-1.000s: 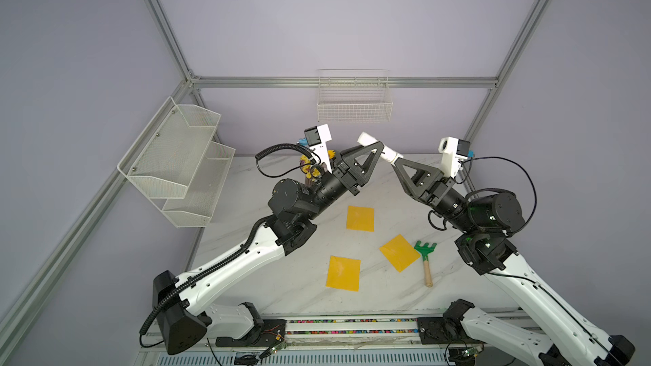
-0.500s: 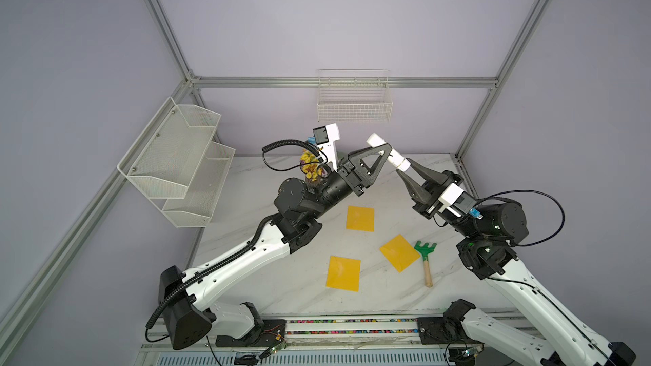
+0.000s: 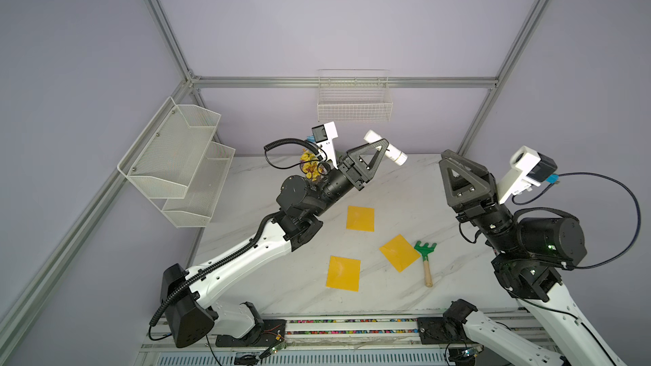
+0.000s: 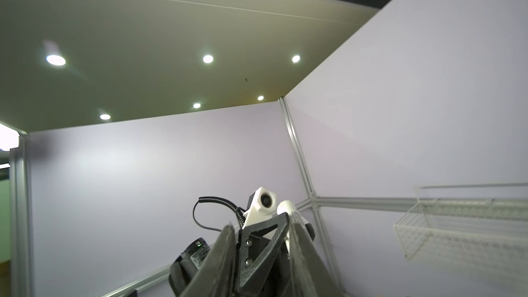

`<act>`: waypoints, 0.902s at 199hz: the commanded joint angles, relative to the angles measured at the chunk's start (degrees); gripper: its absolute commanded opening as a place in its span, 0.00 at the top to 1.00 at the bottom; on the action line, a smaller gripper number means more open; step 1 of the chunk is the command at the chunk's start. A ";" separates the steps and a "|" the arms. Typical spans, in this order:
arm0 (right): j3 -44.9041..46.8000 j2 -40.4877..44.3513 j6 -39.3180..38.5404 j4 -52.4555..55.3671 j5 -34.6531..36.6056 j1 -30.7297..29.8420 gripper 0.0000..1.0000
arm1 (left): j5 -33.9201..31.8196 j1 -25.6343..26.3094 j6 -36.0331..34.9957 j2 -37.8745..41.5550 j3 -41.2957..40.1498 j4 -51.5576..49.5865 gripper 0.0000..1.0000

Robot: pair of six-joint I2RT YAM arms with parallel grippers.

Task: Seal the envelope with a glue stick
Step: Screw the glue stick.

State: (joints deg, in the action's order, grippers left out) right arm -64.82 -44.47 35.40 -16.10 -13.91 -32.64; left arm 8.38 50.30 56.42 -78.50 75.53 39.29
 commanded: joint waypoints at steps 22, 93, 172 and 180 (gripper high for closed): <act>1.60 -3.36 41.44 5.12 -2.81 -0.23 0.59 | -1.38 -0.16 -0.79 2.46 0.31 2.37 1.00; 3.16 -6.01 46.64 -1.02 -5.83 -0.23 0.50 | -1.43 -0.07 -0.81 2.41 -0.42 3.60 1.00; 2.15 -9.84 48.57 -8.14 -6.72 -0.23 0.55 | -1.24 -0.12 -2.19 3.34 -0.68 2.57 1.00; 2.18 -10.43 49.12 -8.80 -6.99 -0.23 0.55 | -1.67 -0.10 -2.12 3.51 -1.05 2.55 1.00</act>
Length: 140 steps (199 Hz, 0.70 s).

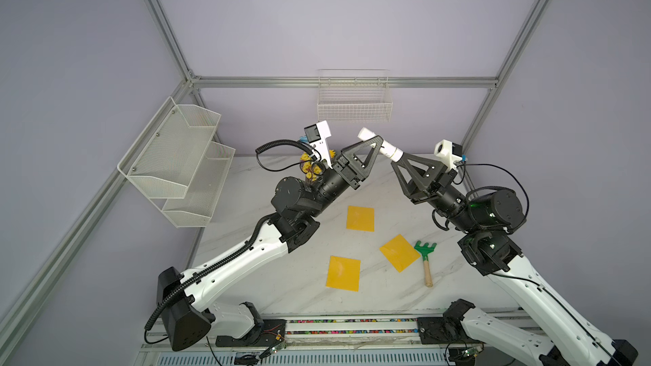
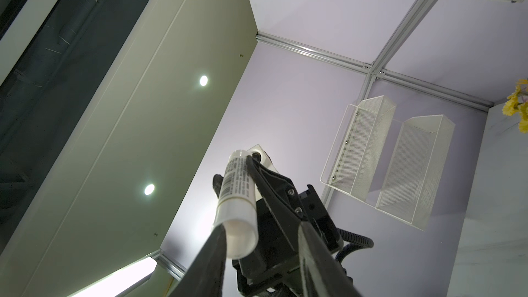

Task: Seal the envelope with a glue stick
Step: Screw the glue stick.

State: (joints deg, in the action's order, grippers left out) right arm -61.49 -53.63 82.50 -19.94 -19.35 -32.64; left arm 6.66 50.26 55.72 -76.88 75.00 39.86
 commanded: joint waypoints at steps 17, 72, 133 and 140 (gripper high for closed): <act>-1.52 -2.38 2.97 -6.81 -2.03 -0.23 0.54 | -0.33 -0.07 -1.14 1.91 -1.08 2.33 1.00; -0.55 -1.32 1.99 -7.78 -1.54 -0.23 0.59 | -0.98 -0.25 -2.65 3.17 -1.40 0.82 1.00; -3.11 -3.09 -2.48 -4.00 -4.47 -0.23 0.80 | 0.21 -0.27 -1.39 1.99 -0.47 1.04 1.00; -3.37 -3.39 -2.80 -4.01 -4.84 -0.23 0.80 | 0.21 -0.25 -1.09 1.82 -0.56 1.27 1.00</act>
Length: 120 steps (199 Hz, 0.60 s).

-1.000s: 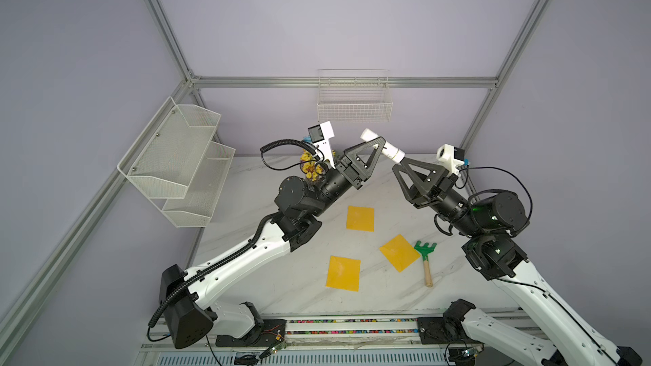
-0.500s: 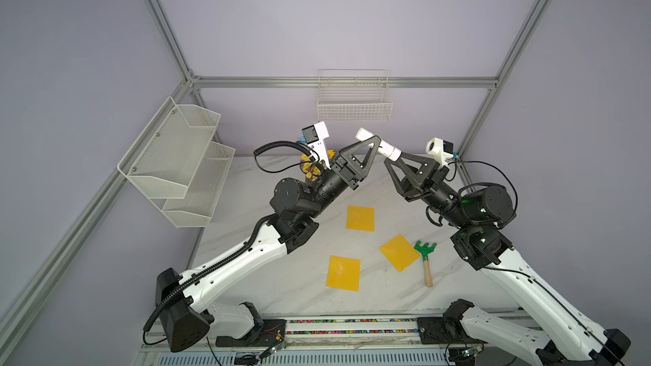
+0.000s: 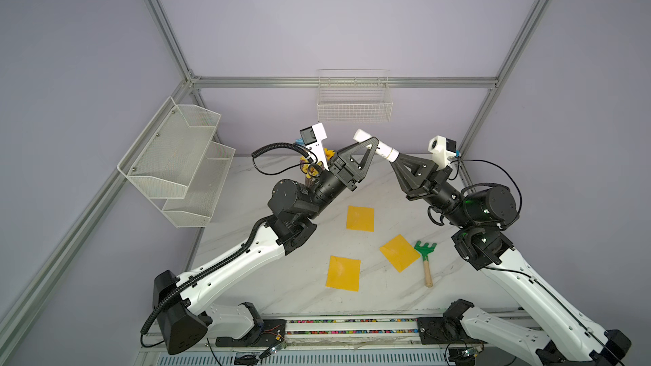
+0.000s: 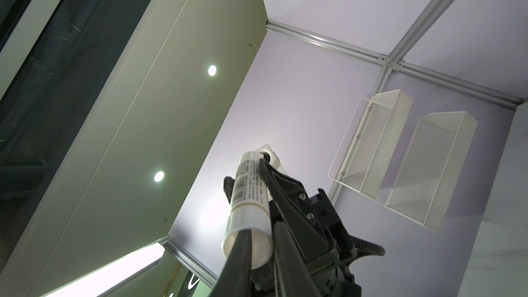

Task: Seal the envelope with a glue stick
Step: Screw the glue stick.

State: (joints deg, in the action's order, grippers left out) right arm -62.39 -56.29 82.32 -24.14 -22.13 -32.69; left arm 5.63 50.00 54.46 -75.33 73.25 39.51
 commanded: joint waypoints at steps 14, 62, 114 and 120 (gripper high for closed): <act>-2.82 -1.19 -3.89 0.28 -2.47 -0.18 0.86 | 1.42 0.01 0.32 0.20 1.33 1.74 1.00; -7.98 2.46 -35.95 17.66 7.86 -0.18 1.00 | 1.12 -0.08 0.57 1.22 0.75 0.81 1.00; -1.32 4.33 -94.51 -3.31 -10.52 -0.18 1.00 | 0.39 -0.16 1.88 1.42 0.00 -0.29 1.00; -2.33 4.12 -104.09 -0.64 -16.40 -0.18 1.00 | 0.22 -0.17 1.96 1.35 0.05 -0.68 1.00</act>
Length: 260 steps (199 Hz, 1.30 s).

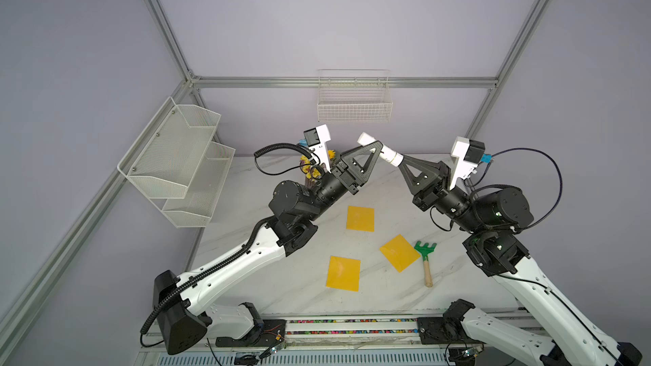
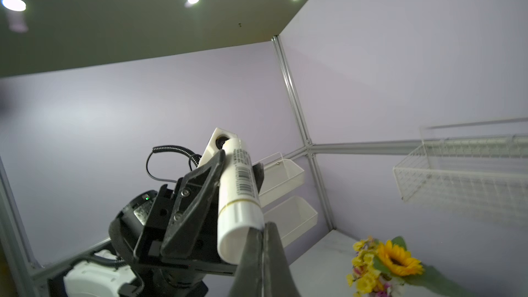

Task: Seal the envelope with a glue stick
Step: Screw the glue stick.

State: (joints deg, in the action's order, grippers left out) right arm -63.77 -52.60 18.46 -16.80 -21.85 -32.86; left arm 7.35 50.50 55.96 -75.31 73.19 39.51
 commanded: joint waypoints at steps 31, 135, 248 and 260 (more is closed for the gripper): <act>1.39 1.07 -69.48 -3.24 -25.00 -0.01 1.00 | -1.35 -0.78 1.65 0.78 0.19 -0.30 1.00; 2.14 7.21 4.69 -3.88 2.23 -0.01 0.68 | -2.57 -1.02 -0.77 2.19 -0.40 -2.21 1.00; -0.85 -1.23 54.39 -0.75 2.78 -0.01 0.32 | -3.49 -1.54 2.00 -3.42 2.64 1.16 1.00; -0.08 -2.14 55.48 -3.40 2.36 -0.01 0.34 | -3.80 -1.55 1.87 -3.61 2.64 1.28 1.00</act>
State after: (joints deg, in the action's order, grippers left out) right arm -64.01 -53.45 66.65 -15.27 -16.84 -32.69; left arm 4.21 49.39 56.88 -78.91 73.41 36.67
